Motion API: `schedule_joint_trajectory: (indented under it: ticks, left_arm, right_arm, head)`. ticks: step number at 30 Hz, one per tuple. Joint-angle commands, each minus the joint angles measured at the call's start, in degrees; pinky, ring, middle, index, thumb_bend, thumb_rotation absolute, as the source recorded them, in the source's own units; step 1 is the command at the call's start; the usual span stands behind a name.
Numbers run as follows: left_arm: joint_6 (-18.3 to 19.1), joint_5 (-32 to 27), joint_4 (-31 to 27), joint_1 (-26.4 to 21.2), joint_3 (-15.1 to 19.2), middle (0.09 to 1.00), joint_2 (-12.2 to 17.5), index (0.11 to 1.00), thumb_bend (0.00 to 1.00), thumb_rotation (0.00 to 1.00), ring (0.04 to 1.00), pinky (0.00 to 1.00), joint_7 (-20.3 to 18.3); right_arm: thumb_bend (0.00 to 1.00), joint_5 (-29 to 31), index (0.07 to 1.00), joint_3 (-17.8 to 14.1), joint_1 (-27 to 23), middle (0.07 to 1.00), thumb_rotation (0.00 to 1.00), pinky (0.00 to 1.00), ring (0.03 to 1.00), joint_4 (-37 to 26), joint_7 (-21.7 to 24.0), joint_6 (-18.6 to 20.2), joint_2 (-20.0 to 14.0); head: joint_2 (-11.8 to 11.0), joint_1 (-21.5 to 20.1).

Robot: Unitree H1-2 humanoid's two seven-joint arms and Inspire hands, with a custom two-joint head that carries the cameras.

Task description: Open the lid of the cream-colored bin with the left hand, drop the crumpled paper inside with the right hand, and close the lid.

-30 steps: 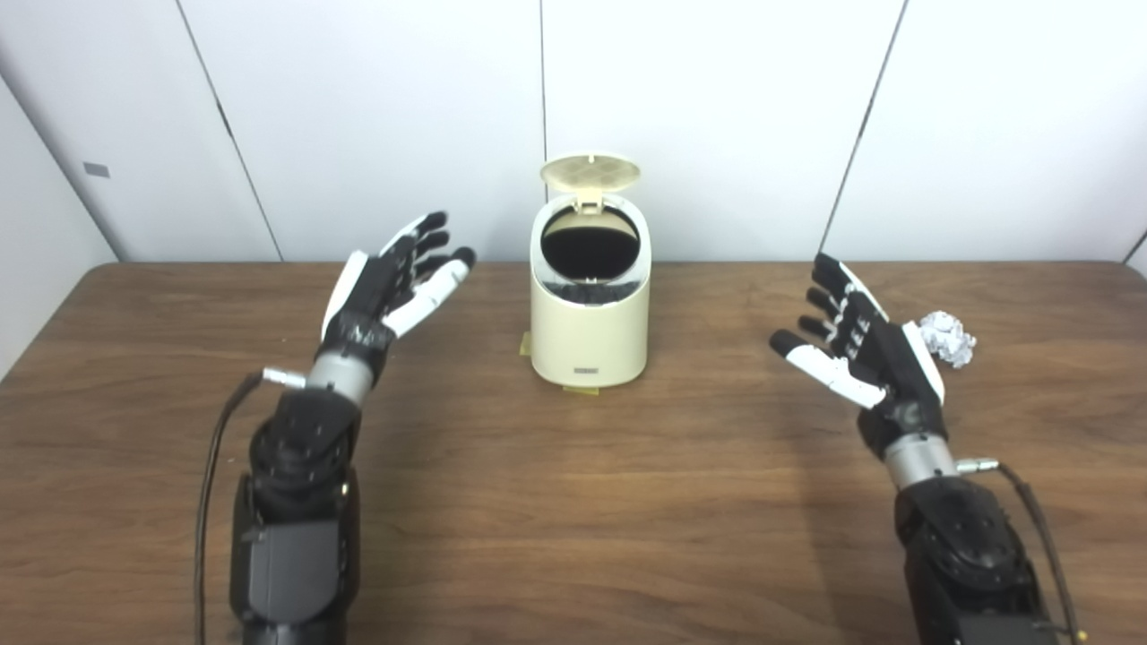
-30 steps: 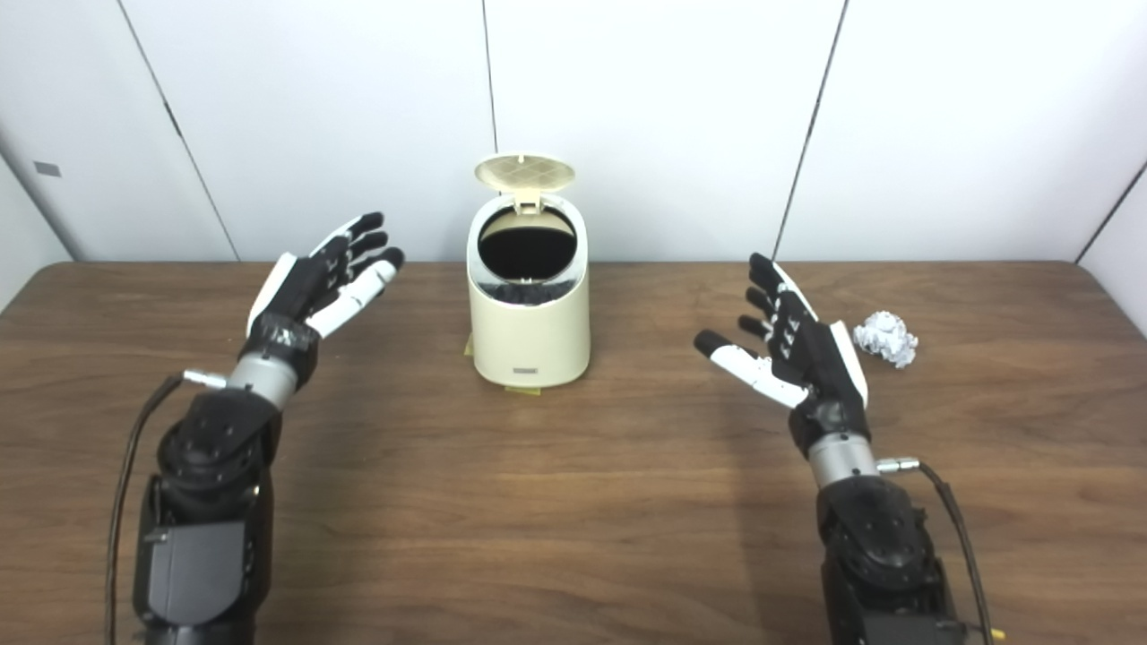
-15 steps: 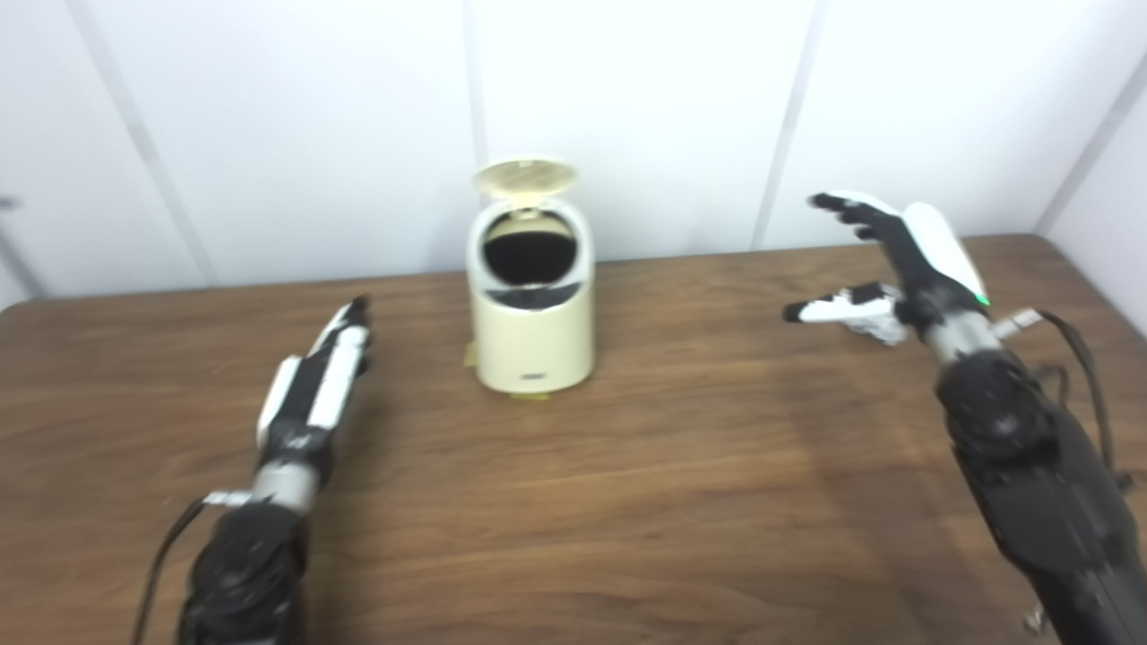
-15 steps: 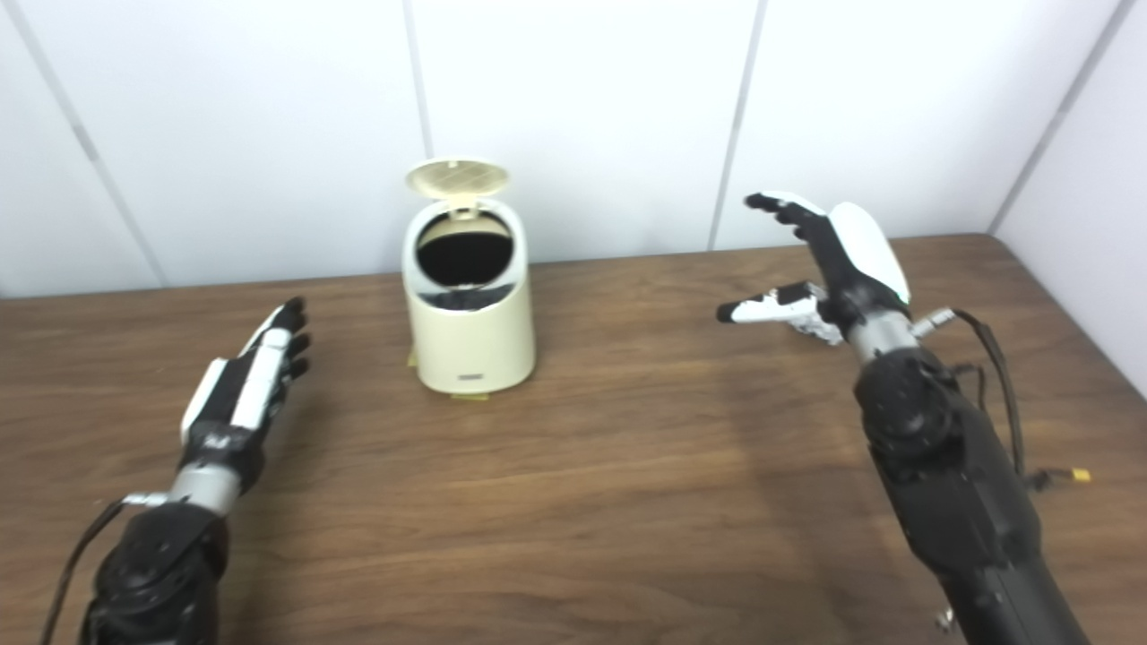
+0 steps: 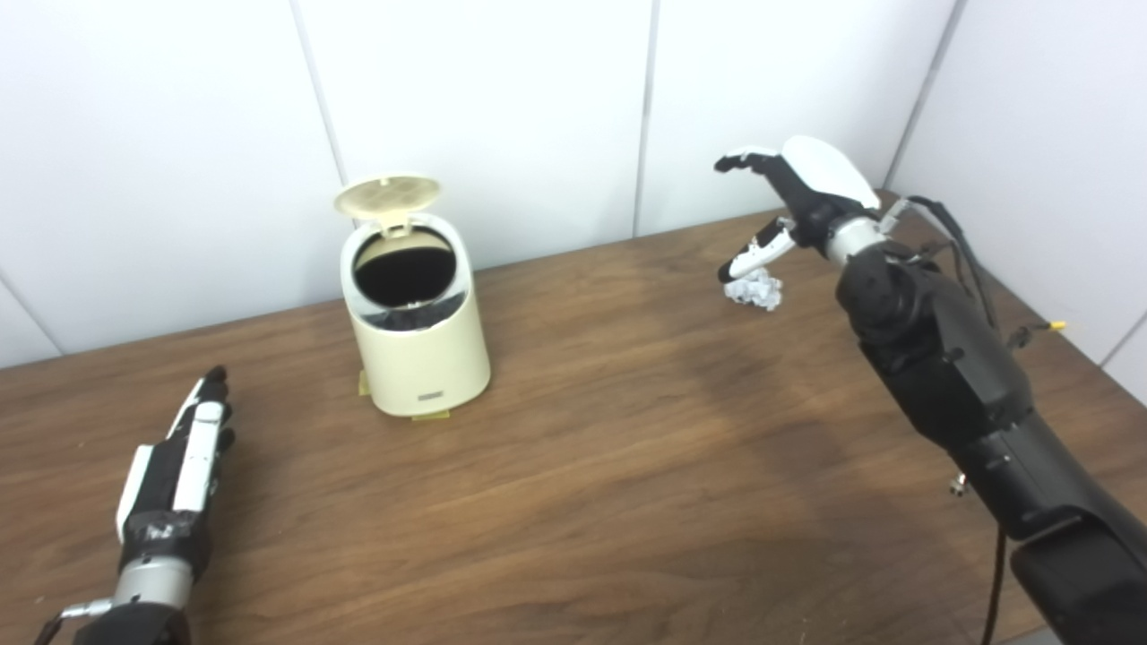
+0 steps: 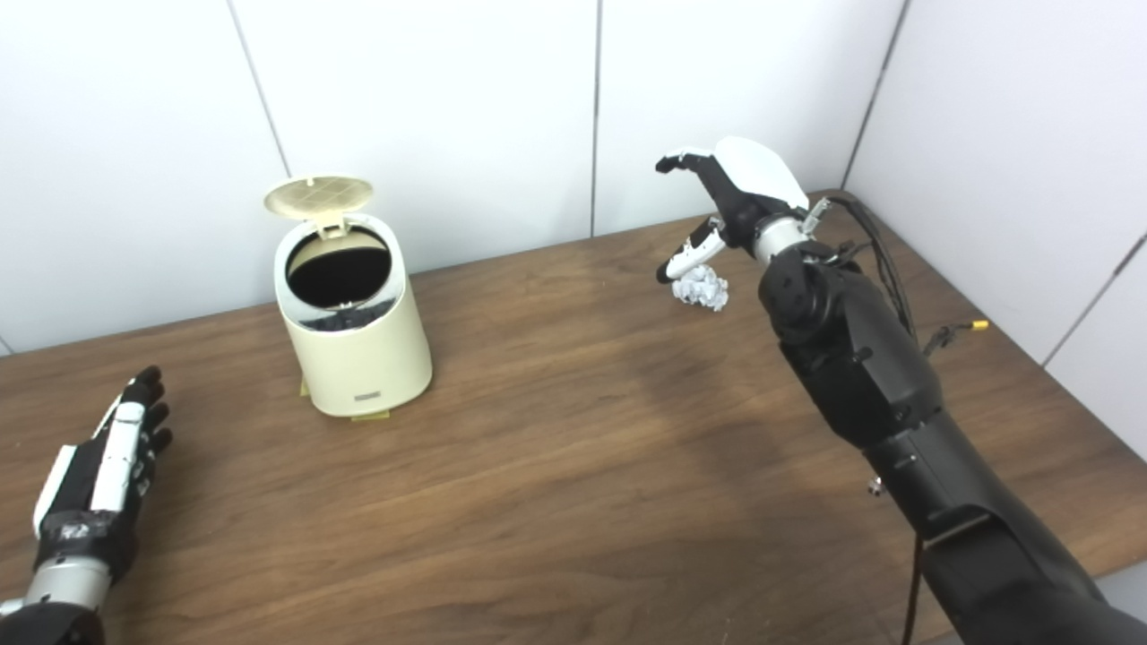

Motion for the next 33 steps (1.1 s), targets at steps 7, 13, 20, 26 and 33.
schedule_joint_trajectory:
  ticks: [7, 13, 20, 26, 33]
  left_arm:
    - [-1.81, -1.6, -2.1, -1.68, -1.21, 1.0, 2.1, 1.0, 0.47, 0.9, 1.0, 1.0, 0.06]
    - [0.37, -1.88, -4.92, -0.95, -1.59, 1.0, 2.31, 1.0, 0.44, 0.9, 1.0, 1.0, 0.4]
    - [3.45, -2.01, -8.52, -0.18, -1.97, 1.0, 2.57, 1.0, 0.41, 0.91, 1.0, 1.0, 0.4]
    - [5.89, -1.84, -11.36, 0.2, -2.4, 1.0, 2.78, 1.0, 0.39, 0.9, 1.0, 1.0, 0.52]
    - [7.11, -1.2, -13.46, 0.88, -2.96, 0.994, 3.06, 1.0, 0.35, 0.91, 1.0, 1.0, 0.62]
  right_arm:
    - [0.92, -2.69, 0.779, 4.28, -8.11, 0.864, 0.08, 0.74, 0.85, 8.51, 1.73, -1.02, -3.27]
    - [0.94, -3.19, 0.763, 7.54, -11.74, 0.827, 0.08, 0.7, 0.788, 16.18, 1.47, -3.47, -2.81]
    - [0.92, -3.23, 0.779, 9.34, -12.57, 0.852, 0.08, 0.73, 0.816, 18.56, 1.81, -2.84, -1.78]
    - [0.93, -3.09, 0.757, 9.97, -12.29, 0.832, 0.07, 0.68, 0.793, 20.34, 1.36, -3.81, -1.75]
    - [0.91, -1.67, 0.754, 9.1, -11.23, 0.759, 0.04, 0.61, 0.738, 21.66, 1.91, -2.69, -1.69]
  head:
    - [-0.24, 0.05]
    - [0.01, 0.25]
    - [0.23, 0.54]
    - [0.69, 0.63]
    - [1.06, 0.72]
